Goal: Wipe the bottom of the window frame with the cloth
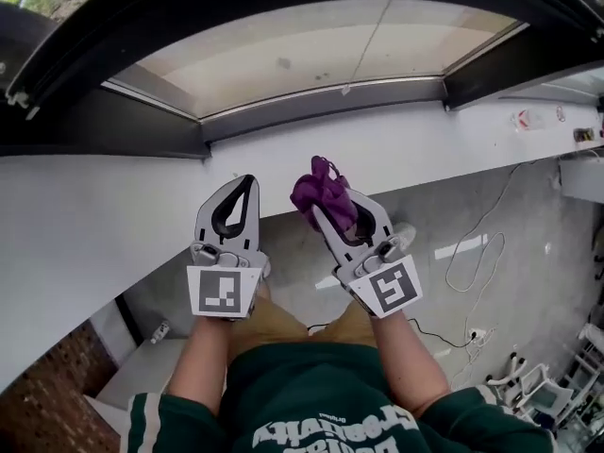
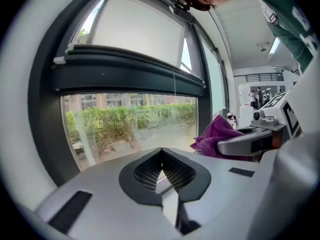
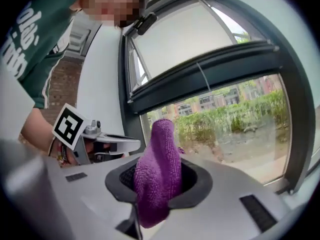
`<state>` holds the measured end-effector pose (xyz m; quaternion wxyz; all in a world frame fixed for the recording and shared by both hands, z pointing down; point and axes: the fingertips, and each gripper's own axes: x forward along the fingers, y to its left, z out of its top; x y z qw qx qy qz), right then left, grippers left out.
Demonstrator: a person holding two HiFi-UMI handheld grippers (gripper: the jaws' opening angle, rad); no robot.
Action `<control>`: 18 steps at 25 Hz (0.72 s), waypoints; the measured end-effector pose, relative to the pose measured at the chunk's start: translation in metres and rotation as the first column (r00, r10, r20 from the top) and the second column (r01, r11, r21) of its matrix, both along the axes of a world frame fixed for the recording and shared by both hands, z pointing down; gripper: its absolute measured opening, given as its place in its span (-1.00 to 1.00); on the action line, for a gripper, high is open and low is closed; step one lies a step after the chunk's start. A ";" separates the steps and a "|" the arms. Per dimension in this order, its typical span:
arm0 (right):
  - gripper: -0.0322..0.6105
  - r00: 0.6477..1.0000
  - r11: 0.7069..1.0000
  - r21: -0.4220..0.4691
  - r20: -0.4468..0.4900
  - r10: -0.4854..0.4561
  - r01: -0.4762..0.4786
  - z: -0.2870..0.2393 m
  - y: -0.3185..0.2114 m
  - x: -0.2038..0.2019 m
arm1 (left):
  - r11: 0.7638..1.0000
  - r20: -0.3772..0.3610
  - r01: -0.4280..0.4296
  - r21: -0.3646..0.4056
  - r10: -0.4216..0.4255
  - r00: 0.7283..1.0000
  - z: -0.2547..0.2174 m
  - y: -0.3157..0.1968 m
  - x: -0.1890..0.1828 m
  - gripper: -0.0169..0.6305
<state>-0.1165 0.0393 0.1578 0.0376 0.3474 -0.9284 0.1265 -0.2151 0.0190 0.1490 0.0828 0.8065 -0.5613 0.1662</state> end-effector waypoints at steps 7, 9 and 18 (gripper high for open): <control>-0.59 0.988 0.983 -0.103 0.039 -0.149 0.152 0.076 -0.023 -0.085 | 0.979 -0.024 0.205 -0.020 -0.205 0.978 0.072 0.015 -0.092 -0.92; -0.59 0.978 0.975 -0.075 0.015 -0.209 0.210 0.088 -0.028 -0.105 | 0.970 -0.032 0.242 -0.021 -0.243 0.970 0.090 0.019 -0.108 -0.92; -0.59 0.964 0.960 -0.091 0.021 -0.263 0.264 0.184 -0.033 -0.163 | 0.955 -0.052 0.295 -0.036 -0.297 0.953 0.194 0.019 -0.153 -0.92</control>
